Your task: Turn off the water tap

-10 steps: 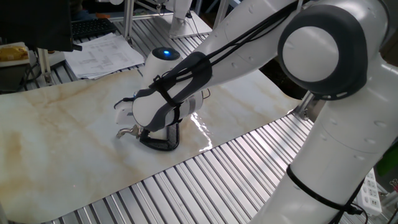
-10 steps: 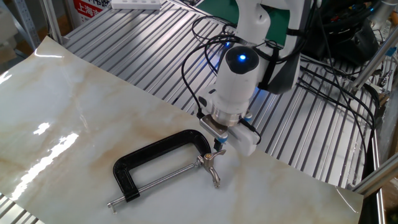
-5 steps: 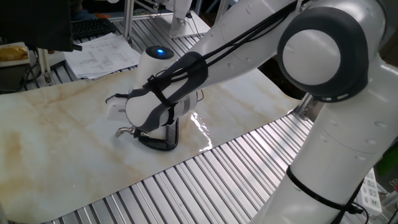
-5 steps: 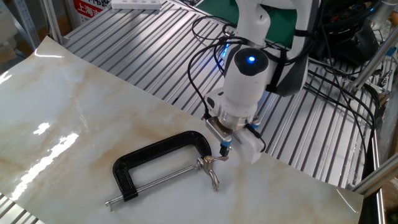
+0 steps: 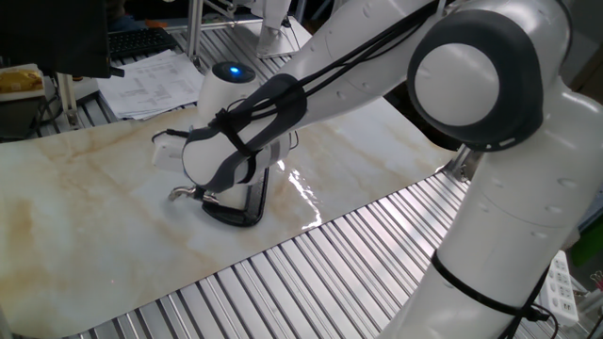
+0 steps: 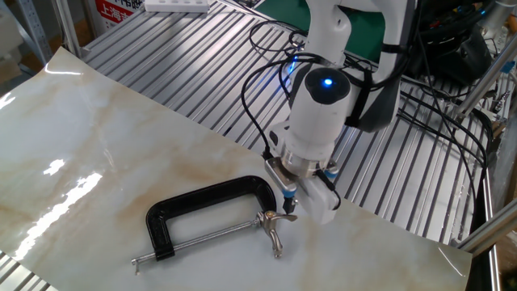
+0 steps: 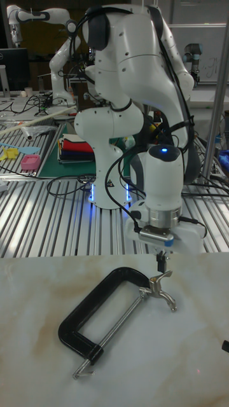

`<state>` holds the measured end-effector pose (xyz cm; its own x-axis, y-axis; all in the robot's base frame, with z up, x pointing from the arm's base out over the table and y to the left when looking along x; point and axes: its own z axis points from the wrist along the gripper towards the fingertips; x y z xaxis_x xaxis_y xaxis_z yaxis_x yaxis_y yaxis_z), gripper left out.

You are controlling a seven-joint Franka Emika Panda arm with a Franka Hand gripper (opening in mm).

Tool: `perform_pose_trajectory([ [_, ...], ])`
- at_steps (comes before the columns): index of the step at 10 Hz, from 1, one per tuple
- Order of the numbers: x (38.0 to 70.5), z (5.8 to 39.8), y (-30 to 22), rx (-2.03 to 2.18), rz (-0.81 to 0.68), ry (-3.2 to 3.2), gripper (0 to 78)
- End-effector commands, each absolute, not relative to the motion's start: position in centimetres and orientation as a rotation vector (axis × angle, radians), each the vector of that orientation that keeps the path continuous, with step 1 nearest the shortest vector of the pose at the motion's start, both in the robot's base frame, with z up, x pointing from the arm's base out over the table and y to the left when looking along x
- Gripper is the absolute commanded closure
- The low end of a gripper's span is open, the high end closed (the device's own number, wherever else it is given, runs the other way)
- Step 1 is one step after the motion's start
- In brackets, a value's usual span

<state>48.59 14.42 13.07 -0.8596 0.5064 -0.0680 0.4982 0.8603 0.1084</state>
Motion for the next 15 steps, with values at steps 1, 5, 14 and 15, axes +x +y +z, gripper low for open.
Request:
perform_pose_trajectory([
  [1, 49.0, 13.3, 14.5, 0.886, 0.156, 2.904, 77.6],
  [5, 48.4, 13.6, 15.3, 0.915, 0.164, 2.884, 77.6],
  [14, 48.4, 13.3, 16.1, 0.941, 0.165, 2.868, 77.6],
  [15, 48.9, 13.4, 16.2, 0.959, 0.166, 2.860, 77.6],
])
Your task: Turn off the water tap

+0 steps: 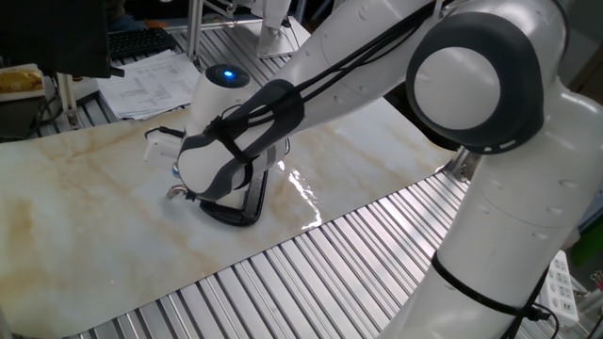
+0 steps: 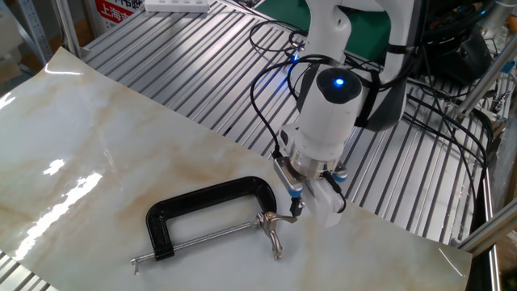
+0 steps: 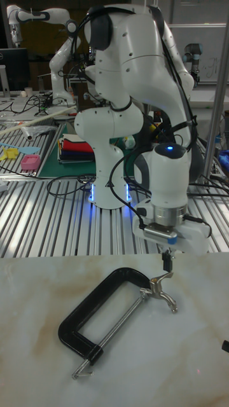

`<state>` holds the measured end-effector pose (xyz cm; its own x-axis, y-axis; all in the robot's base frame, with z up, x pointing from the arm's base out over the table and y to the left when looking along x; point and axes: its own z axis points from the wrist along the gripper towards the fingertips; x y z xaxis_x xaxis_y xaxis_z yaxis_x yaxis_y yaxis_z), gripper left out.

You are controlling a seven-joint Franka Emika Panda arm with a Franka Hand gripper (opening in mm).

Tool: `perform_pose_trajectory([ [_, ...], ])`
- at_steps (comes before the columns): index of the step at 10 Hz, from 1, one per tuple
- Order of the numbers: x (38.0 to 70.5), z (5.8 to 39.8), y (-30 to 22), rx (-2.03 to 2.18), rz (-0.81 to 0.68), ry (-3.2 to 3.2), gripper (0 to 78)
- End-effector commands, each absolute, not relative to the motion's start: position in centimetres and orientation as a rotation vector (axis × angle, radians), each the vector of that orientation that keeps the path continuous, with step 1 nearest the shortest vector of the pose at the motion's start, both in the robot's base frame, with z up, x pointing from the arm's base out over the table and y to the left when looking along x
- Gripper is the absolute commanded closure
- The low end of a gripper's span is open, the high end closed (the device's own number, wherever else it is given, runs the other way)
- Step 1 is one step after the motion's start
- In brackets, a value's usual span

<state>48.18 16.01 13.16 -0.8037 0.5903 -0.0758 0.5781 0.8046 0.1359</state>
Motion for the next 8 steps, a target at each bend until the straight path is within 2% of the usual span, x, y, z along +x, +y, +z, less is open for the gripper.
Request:
perform_pose_trajectory([
  [1, 49.2, 13.5, 16.2, 0.967, 0.166, 2.856, 77.6],
  [8, 51.1, 14.1, 16.5, 1.066, 0.149, 2.810, 77.6],
])
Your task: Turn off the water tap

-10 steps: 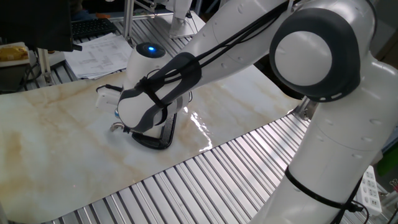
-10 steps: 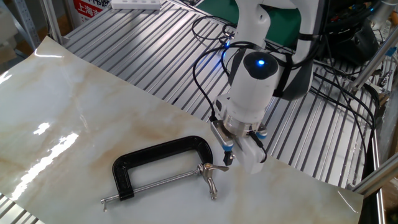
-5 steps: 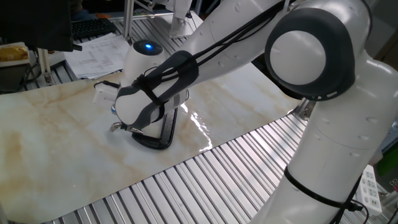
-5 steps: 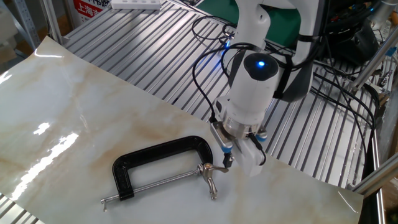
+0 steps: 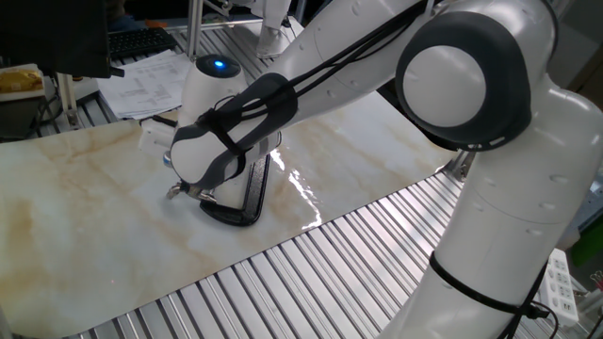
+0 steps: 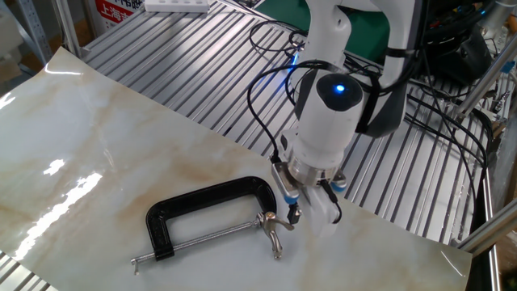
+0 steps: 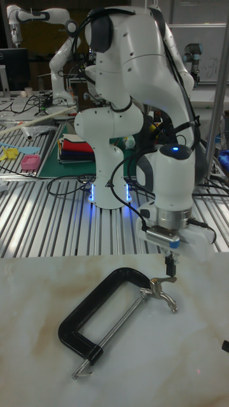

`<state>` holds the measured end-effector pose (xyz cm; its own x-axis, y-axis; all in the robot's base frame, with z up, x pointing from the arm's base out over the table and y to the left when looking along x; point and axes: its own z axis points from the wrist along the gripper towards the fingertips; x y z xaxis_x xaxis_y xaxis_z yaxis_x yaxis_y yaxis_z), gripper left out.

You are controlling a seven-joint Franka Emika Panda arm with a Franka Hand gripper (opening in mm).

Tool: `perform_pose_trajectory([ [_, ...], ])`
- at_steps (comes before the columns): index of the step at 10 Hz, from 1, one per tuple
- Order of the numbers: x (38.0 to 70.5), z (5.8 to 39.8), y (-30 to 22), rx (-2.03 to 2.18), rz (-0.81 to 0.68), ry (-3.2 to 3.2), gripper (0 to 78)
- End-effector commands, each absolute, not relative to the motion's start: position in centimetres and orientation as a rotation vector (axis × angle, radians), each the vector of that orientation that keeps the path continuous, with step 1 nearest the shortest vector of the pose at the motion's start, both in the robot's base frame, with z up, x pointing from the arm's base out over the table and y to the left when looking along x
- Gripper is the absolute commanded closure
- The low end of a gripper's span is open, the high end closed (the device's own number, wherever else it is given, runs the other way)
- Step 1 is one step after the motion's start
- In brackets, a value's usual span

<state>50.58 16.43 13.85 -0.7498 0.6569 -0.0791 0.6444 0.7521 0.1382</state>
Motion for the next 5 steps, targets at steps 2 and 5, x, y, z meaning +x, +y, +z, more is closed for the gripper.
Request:
perform_pose_trajectory([
  [2, 51.57, 14.31, 16.50, 1.067, 0.139, 2.801, 77.6],
  [5, 52.24, 14.52, 16.51, 1.052, 0.117, 2.794, 77.6],
])
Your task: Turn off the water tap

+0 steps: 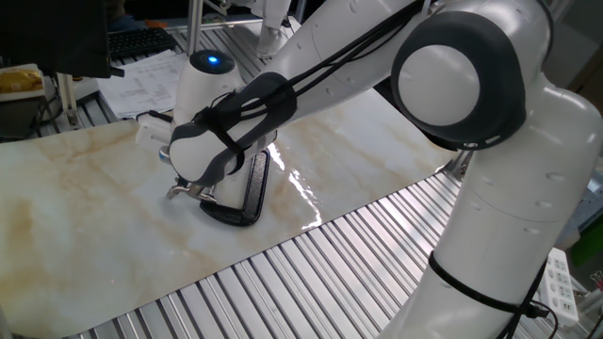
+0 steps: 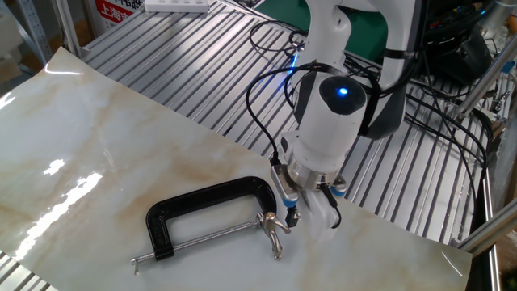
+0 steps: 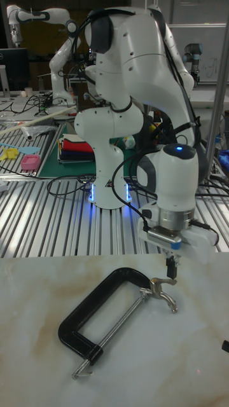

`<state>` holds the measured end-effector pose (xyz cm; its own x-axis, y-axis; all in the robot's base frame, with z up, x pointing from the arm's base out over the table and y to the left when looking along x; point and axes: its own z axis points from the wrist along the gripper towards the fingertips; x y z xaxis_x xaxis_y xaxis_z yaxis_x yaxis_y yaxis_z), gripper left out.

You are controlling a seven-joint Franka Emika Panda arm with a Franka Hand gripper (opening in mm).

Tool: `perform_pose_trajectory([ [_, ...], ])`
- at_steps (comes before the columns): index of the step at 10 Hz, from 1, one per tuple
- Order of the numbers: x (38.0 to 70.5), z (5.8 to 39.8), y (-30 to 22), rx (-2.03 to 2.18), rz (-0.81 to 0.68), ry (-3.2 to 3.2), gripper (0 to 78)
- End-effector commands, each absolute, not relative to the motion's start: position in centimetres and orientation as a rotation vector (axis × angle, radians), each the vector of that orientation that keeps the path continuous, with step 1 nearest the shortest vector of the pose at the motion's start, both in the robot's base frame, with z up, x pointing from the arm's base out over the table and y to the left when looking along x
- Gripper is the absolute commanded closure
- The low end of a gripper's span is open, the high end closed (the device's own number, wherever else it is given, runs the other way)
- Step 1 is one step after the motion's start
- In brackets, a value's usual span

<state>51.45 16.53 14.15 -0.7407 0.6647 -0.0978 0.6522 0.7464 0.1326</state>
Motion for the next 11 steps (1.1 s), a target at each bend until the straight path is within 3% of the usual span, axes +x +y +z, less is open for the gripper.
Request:
perform_pose_trajectory([
  [1, 52.42, 14.58, 16.51, 1.035, 0.109, 2.791, 77.6],
  [11, 53.30, 15.35, 16.34, 1.016, 0.151, 2.820, 77.6],
])
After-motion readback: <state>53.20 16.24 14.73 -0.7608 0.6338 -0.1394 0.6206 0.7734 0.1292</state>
